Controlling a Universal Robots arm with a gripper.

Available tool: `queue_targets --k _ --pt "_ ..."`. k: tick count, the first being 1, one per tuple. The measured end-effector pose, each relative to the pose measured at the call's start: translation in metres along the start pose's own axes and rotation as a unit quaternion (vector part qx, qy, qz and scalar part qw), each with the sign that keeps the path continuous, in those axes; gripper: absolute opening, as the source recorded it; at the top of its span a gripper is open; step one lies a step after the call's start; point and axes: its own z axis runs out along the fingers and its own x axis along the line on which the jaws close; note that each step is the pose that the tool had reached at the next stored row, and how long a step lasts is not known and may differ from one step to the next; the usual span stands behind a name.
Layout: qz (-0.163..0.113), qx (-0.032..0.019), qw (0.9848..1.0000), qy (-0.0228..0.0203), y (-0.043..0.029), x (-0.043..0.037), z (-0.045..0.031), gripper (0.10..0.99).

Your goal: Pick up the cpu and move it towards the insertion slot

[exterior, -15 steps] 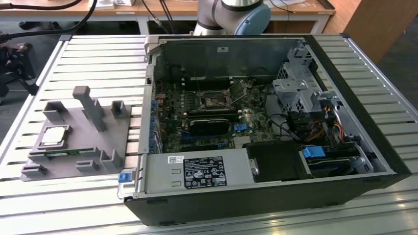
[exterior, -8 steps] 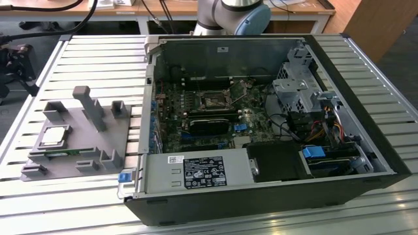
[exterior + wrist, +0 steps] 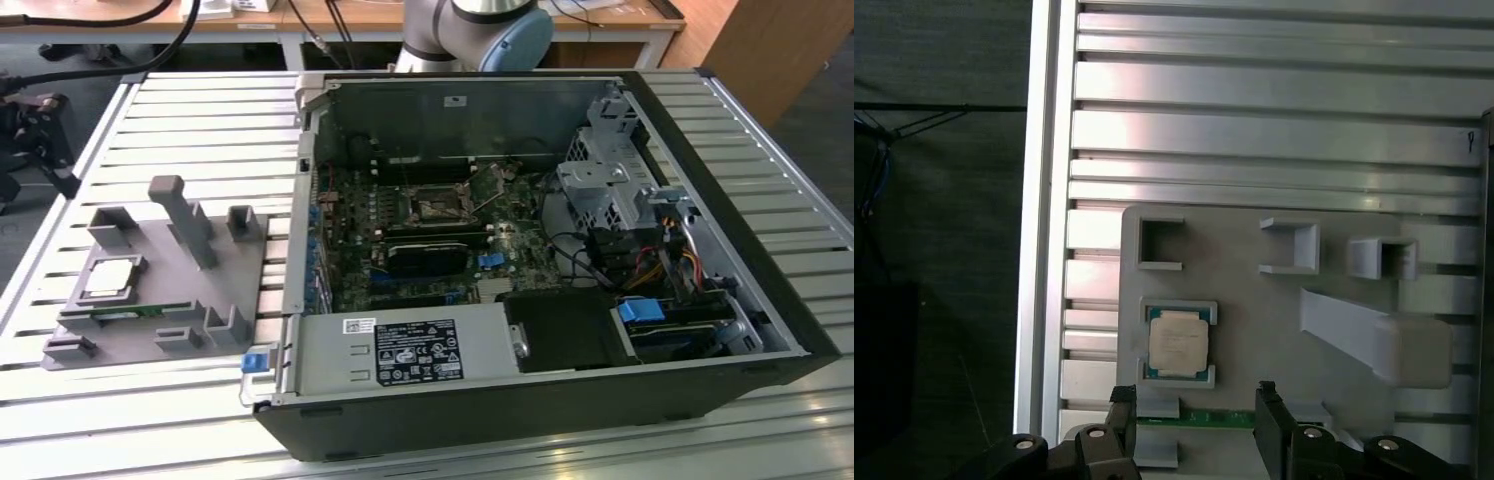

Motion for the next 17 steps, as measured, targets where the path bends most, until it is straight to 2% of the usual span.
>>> queue_targets --k 17 --pt "-0.001 0.0049 1.0 0.0002 -0.0002 0.0042 0.0104 0.588"
